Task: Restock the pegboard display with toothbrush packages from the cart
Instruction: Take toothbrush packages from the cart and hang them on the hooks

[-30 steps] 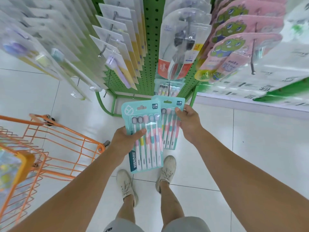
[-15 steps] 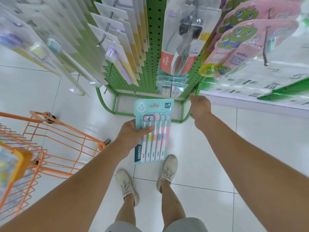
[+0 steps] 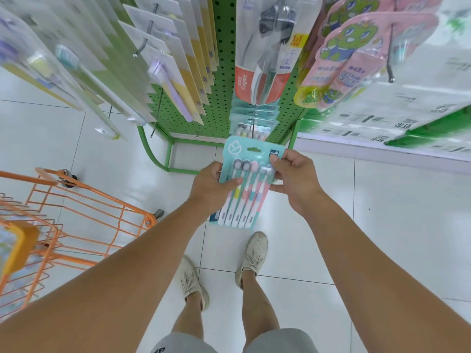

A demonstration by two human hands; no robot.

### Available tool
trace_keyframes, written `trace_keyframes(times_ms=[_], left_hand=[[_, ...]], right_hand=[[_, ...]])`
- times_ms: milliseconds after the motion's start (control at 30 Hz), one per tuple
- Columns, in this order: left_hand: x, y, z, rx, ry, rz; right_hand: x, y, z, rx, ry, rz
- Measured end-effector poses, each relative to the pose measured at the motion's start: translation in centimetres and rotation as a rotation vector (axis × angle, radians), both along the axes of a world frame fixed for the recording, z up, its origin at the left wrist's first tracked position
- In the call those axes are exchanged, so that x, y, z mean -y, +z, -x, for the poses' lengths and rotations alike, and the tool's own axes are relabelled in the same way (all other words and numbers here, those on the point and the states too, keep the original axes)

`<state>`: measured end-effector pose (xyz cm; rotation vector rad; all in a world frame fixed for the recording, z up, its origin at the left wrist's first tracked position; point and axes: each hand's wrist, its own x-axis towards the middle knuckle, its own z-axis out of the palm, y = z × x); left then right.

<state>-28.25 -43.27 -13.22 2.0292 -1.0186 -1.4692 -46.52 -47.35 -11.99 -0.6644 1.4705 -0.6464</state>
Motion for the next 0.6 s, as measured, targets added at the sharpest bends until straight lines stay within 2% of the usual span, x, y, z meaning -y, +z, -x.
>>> trace_keyframes(times_ms=[433, 600], left_hand=[[-0.3, -0.3, -0.3, 0.001, 0.018, -0.113], [-3.2, -1.2, -0.9, -0.01, 0.089, -0.149]], right_hand=[[4.0, -3.6, -0.8, -0.143, 0.082, 0.031], [3.8, -4.7, 0.3, -0.127, 0.007, 0.047]])
